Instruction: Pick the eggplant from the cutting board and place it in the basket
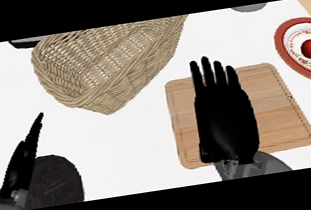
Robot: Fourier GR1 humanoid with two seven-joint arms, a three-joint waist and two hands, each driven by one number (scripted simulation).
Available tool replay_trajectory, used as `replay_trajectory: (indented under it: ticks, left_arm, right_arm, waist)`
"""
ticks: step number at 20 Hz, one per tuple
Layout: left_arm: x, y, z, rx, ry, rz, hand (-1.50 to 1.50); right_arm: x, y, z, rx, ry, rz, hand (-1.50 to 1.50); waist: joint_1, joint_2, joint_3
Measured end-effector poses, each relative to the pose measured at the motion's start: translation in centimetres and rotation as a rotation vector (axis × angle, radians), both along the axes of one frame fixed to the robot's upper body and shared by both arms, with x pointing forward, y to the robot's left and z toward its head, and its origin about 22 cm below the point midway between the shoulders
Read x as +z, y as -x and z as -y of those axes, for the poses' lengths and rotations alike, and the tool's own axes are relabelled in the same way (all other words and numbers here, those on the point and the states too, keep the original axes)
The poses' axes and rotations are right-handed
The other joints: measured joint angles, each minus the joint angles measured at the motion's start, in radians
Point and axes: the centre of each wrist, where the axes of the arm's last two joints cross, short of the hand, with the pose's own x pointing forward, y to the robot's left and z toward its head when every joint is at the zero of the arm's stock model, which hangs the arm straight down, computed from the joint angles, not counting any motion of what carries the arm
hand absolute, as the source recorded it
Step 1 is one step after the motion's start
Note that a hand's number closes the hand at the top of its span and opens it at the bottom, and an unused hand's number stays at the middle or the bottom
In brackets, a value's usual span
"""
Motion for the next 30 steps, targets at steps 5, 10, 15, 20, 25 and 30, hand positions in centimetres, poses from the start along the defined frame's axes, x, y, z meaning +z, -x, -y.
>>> replay_trajectory:
  ticks: [5, 10, 15, 20, 25, 30]
  left_arm:
    - [-0.2, -0.4, 0.3, -0.004, 0.0, -0.002, 0.0]
    - [0.0, -0.7, 0.5, -0.01, -0.001, -0.005, 0.0]
    - [-0.1, -0.1, 1.1, -0.013, -0.002, 0.003, 0.0]
    - [0.1, -0.4, 1.1, -0.015, -0.002, -0.002, 0.0]
    - [0.1, -0.6, 0.5, -0.018, 0.004, 0.003, 0.0]
    - [0.2, -0.5, 0.7, -0.013, 0.001, 0.004, 0.0]
  right_arm:
    - [-0.6, 0.2, 0.0, -0.012, 0.025, -0.014, -1.5]
    - [-1.2, 0.0, 0.5, -0.036, 0.049, -0.034, -1.5]
    - [-1.9, -0.2, 0.7, -0.056, 0.055, -0.053, -1.5]
    - [-3.3, -0.5, 0.5, -0.073, 0.064, -0.085, -1.5]
    - [-5.1, -0.6, 0.9, -0.101, 0.08, -0.122, -1.5]
    - [-6.3, -1.4, 1.5, -0.137, 0.084, -0.135, -1.5]
  waist:
    - [0.003, 0.002, 0.001]
    - [0.006, 0.003, 0.001]
    - [0.01, 0.003, 0.001]
    - [0.011, 0.004, 0.0]
    - [0.009, 0.004, 0.002]
    - [0.01, 0.004, 0.001]
